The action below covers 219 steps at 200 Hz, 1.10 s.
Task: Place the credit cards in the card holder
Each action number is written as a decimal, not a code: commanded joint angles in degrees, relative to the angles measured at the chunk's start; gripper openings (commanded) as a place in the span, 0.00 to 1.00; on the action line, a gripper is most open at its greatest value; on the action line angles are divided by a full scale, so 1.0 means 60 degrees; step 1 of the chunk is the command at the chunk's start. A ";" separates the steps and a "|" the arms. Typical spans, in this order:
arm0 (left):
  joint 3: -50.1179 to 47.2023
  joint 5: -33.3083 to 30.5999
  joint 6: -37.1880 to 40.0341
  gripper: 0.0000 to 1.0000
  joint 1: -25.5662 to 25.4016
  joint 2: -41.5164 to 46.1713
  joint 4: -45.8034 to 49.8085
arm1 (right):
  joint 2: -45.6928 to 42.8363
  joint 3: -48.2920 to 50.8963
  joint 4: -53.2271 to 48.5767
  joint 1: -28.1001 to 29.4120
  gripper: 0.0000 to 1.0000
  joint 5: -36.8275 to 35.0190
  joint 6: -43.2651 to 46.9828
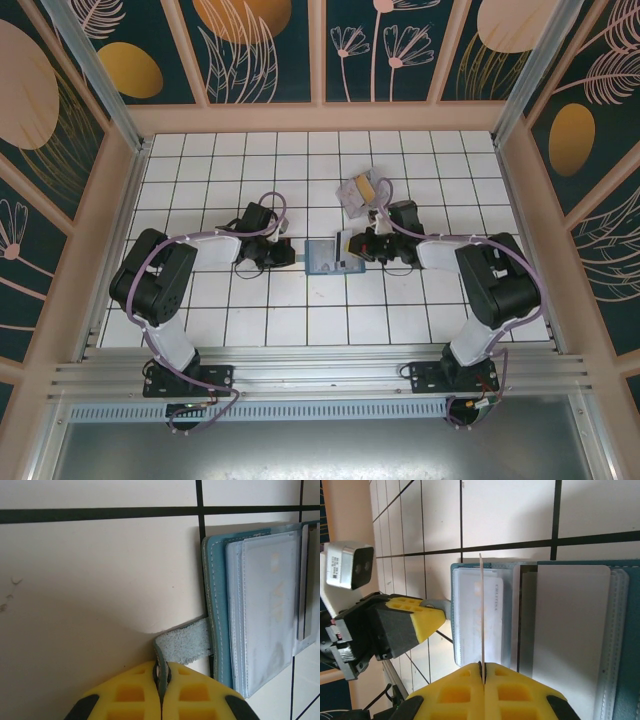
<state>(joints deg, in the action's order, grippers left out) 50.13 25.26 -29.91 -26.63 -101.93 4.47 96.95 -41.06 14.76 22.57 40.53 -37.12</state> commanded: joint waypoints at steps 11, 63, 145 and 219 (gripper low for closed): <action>-0.0136 0.0185 -0.0098 0.01 -0.0161 0.0027 0.0105 | 0.0485 0.0107 0.0676 0.0202 0.00 0.0027 -0.0249; -0.0137 0.0184 -0.0098 0.01 -0.0161 0.0055 0.0090 | 0.0381 0.0179 0.0183 0.0156 0.00 -0.0539 0.0022; -0.0079 0.0207 -0.0076 0.00 -0.0161 0.0036 0.0105 | 0.0125 0.0251 0.0332 0.0016 0.00 -0.0361 -0.0102; -0.0065 0.0217 -0.0109 0.01 -0.0175 0.0040 0.0118 | 0.0458 0.0100 -0.0006 0.0267 0.00 -0.0642 0.0020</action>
<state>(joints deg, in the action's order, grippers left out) 50.13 25.26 -30.15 -26.96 -101.93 4.47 98.43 -40.16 16.08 23.35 38.37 -37.89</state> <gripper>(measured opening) 0.070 0.047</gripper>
